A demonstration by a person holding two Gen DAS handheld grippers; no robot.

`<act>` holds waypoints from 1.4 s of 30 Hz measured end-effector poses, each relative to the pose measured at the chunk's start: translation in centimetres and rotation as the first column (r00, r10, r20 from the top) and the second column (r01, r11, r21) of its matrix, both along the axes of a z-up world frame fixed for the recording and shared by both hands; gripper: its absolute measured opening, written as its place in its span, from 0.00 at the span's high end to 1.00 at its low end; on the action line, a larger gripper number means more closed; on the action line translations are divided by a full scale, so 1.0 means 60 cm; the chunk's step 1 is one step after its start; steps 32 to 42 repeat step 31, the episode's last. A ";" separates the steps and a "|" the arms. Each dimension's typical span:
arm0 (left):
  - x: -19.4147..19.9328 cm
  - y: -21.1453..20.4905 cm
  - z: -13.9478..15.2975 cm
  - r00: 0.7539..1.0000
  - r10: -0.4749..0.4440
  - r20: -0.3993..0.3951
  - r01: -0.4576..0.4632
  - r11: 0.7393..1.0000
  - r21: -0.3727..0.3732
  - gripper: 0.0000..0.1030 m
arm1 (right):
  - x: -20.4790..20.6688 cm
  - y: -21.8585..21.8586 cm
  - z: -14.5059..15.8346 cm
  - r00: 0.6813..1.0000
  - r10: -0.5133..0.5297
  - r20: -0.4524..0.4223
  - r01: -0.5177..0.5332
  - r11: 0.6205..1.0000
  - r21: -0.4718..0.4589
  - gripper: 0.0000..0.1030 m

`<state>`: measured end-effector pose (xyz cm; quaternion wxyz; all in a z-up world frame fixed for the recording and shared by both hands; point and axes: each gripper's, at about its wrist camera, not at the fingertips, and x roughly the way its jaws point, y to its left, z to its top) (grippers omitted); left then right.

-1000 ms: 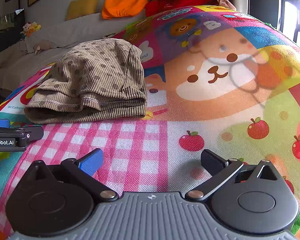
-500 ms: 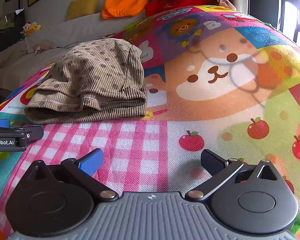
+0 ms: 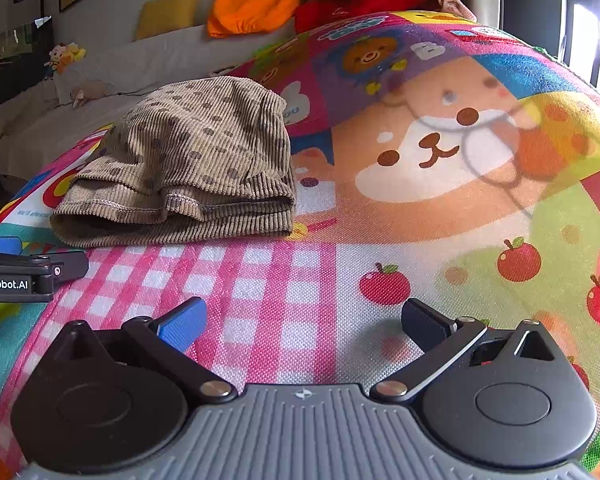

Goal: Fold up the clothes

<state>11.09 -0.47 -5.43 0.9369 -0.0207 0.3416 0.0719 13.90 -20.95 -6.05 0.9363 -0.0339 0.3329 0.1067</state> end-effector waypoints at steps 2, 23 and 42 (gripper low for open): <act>0.000 0.001 0.000 1.000 -0.001 0.000 0.001 1.000 -0.001 0.00 | 0.000 0.000 0.000 1.000 0.000 0.000 0.000 1.000 -0.001 0.00; -0.015 -0.005 0.009 0.998 0.021 -0.053 -0.022 1.000 -0.020 0.00 | 0.000 0.001 -0.001 1.000 0.001 0.001 -0.001 1.000 -0.004 0.00; -0.016 -0.001 0.010 0.999 0.021 -0.043 -0.022 0.999 -0.035 0.00 | 0.003 0.000 -0.001 1.000 0.007 0.000 -0.007 1.000 -0.003 0.00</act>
